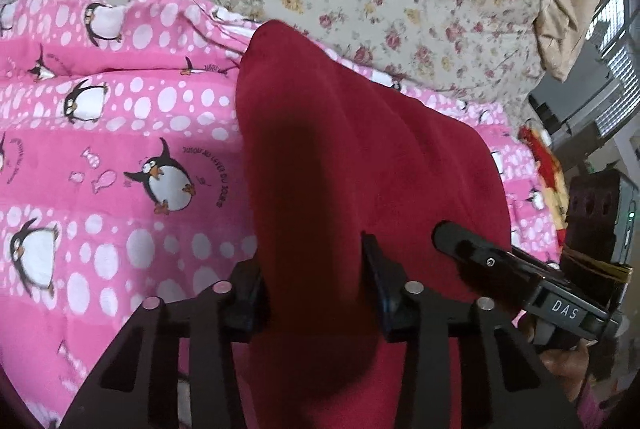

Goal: Fold small clothes

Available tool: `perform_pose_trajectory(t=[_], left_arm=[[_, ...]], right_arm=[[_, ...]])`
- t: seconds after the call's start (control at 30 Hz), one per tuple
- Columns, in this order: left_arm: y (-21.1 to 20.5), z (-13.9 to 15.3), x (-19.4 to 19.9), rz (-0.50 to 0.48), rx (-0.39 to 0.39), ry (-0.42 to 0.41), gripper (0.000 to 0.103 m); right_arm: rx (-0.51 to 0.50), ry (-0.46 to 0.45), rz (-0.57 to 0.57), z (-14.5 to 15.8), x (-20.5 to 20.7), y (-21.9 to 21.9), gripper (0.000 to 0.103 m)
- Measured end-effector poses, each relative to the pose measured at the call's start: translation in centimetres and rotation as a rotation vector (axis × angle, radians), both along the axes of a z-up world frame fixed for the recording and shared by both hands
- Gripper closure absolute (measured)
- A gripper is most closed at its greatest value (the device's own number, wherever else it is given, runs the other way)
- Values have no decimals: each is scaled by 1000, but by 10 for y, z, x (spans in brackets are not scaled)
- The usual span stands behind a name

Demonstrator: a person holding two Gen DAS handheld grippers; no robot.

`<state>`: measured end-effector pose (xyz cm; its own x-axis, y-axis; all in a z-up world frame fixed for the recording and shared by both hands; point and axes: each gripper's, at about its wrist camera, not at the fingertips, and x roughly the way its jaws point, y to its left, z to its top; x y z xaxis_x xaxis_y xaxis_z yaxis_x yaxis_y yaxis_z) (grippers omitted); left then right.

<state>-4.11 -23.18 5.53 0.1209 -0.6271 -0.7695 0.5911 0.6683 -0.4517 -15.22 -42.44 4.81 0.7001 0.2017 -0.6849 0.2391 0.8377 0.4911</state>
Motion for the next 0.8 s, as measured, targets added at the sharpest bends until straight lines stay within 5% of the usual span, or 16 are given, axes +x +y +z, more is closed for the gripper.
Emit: perform_pose_trajectory(t=[0.4, 0.67, 0.8], left_arm=[[70, 44, -62, 28, 45, 32, 85], [121, 21, -97, 106, 90, 100, 84], [130, 6, -103, 154, 75, 106, 76]], right_arm=[[61, 27, 104, 40, -46, 57, 56], [144, 86, 153, 16, -76, 102, 55], [92, 125, 142, 0, -83, 108, 44]])
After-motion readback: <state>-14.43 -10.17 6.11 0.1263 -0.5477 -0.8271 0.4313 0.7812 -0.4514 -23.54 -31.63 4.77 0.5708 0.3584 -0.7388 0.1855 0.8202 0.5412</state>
